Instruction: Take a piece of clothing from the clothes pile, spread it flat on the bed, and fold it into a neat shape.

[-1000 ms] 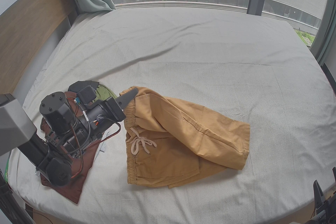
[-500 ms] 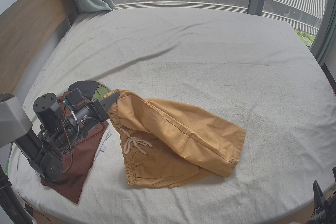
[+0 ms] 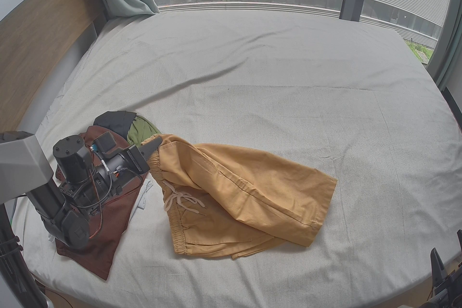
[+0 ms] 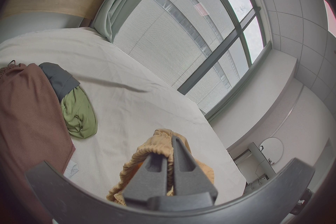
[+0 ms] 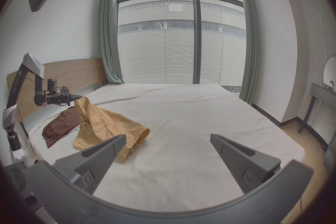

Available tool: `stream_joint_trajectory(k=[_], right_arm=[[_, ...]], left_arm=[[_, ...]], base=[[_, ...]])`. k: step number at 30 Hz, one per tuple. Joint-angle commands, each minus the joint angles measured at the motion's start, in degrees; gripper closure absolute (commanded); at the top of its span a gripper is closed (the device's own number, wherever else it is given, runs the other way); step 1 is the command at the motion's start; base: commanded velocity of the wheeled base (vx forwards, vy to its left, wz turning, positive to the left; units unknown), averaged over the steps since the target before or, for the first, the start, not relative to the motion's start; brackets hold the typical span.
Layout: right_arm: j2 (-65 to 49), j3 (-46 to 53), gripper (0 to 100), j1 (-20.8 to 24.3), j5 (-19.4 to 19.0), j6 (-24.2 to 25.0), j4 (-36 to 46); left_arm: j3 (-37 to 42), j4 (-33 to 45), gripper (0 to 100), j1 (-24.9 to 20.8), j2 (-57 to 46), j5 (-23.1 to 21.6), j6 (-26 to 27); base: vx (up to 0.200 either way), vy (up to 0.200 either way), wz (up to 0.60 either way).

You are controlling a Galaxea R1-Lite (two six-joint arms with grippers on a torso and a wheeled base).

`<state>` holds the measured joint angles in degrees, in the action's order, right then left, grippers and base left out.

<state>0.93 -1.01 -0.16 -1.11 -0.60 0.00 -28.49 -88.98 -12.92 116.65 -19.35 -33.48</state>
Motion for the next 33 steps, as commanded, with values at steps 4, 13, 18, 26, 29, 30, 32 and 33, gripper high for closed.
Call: stream_joint_trajectory(k=[4,13,18,26,29,30,32,33], right_arm=[[-0.93,1.01,0,0.07,-0.03,0.16,0.00],[0.13,-3.65,0,-0.02,-2.76,-1.51,-3.08],[10.85,-10.85,0,0.16,-3.20,-1.42,-4.75],[21.49,-14.90,0,4.90,-5.04,3.94,-4.66],[26.06,-16.39,0,4.82,-6.01,5.08,-4.92],[27.20,-16.48,0,4.82,-6.10,5.17,-4.92],[29.92,-16.57,0,4.99,-6.19,5.17,-5.01],[31.07,-16.65,0,4.99,-6.27,5.17,-5.10]], left_arm=[[-0.08,-0.05,100,-0.09,0.42,0.01,-0.10],[-0.08,-0.05,100,-0.44,0.59,0.10,-0.10],[-0.16,-0.05,100,-0.53,0.51,0.10,-0.10],[-0.25,-0.05,100,-0.70,0.68,0.10,-0.10],[-0.25,-0.05,100,-0.70,0.77,0.10,-0.10],[-0.25,-0.05,100,-0.70,0.77,0.10,-0.10],[-0.34,-0.05,100,-0.70,0.77,0.10,-0.10],[-0.34,-0.05,100,-0.70,0.77,0.10,-0.01]], base=[[0.000,0.000,0.00],[0.000,0.000,0.00],[0.000,0.000,0.00],[0.000,0.000,0.00],[0.000,0.000,0.00],[0.000,0.000,0.00],[0.000,0.000,0.00],[0.000,0.000,0.00]])
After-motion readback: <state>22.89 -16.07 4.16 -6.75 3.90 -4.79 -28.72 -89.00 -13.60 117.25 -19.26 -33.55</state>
